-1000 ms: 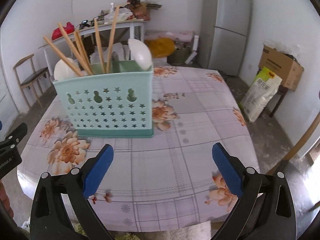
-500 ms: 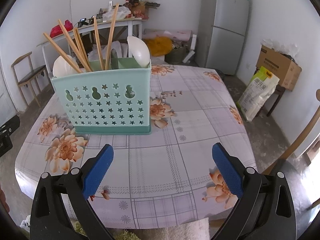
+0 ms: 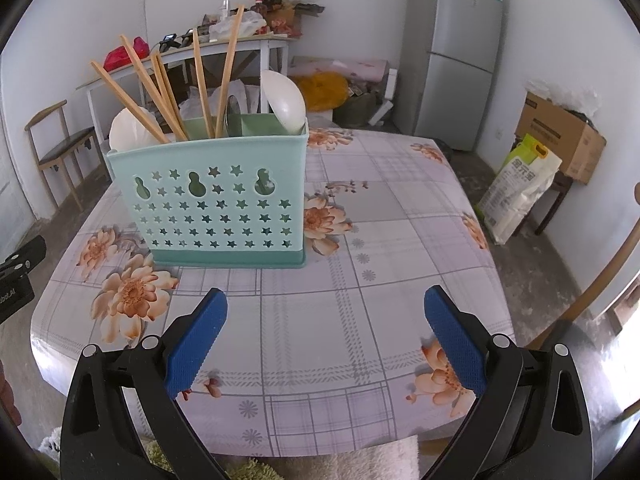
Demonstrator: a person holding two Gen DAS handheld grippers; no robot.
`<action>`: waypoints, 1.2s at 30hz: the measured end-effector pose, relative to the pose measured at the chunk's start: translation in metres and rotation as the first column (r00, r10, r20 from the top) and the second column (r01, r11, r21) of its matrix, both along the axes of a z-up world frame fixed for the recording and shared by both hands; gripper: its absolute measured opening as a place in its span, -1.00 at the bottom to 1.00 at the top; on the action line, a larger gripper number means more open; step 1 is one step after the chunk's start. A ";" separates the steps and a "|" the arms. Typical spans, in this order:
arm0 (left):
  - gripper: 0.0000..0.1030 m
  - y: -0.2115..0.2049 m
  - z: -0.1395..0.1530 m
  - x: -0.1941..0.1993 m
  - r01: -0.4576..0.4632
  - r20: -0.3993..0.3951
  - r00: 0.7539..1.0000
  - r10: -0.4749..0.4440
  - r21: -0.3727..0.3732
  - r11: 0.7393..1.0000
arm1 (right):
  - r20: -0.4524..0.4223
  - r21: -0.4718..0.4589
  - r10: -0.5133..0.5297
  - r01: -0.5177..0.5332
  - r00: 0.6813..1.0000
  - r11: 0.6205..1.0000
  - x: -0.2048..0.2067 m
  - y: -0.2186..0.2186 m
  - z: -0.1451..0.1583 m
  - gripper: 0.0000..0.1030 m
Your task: Organize utensils
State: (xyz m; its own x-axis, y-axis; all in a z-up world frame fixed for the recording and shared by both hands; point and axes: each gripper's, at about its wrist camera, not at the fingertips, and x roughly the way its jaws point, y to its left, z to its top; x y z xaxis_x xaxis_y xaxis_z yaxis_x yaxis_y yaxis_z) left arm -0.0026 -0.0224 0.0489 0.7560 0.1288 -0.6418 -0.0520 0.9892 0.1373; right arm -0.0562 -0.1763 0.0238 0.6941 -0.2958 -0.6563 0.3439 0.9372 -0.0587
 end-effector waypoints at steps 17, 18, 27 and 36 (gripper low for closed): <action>0.89 0.001 0.002 -0.001 -0.003 -0.010 1.000 0.003 0.002 1.000 | -0.006 0.003 0.011 -0.011 1.000 1.000 0.003 0.002 0.000 0.84; 0.89 0.001 0.002 -0.001 -0.003 -0.010 1.000 0.003 0.002 1.000 | -0.007 0.005 0.011 -0.011 1.000 1.000 0.003 0.002 0.000 0.84; 0.89 0.001 0.000 0.000 0.000 -0.015 1.000 0.000 0.001 1.000 | -0.007 0.004 0.011 -0.011 1.000 1.000 0.003 0.002 0.000 0.84; 0.89 0.000 -0.001 0.000 0.001 -0.017 1.000 -0.001 0.000 1.000 | -0.007 0.009 0.008 -0.008 1.000 1.000 0.003 0.001 -0.001 0.84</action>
State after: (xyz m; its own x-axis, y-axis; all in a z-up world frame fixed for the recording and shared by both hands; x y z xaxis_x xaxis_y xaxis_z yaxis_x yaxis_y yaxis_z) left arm -0.0028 -0.0222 0.0484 0.7452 0.1283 -0.6544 -0.0488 0.9892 0.1384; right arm -0.0536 -0.1749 0.0232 0.6917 -0.2838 -0.6640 0.3357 0.9405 -0.0523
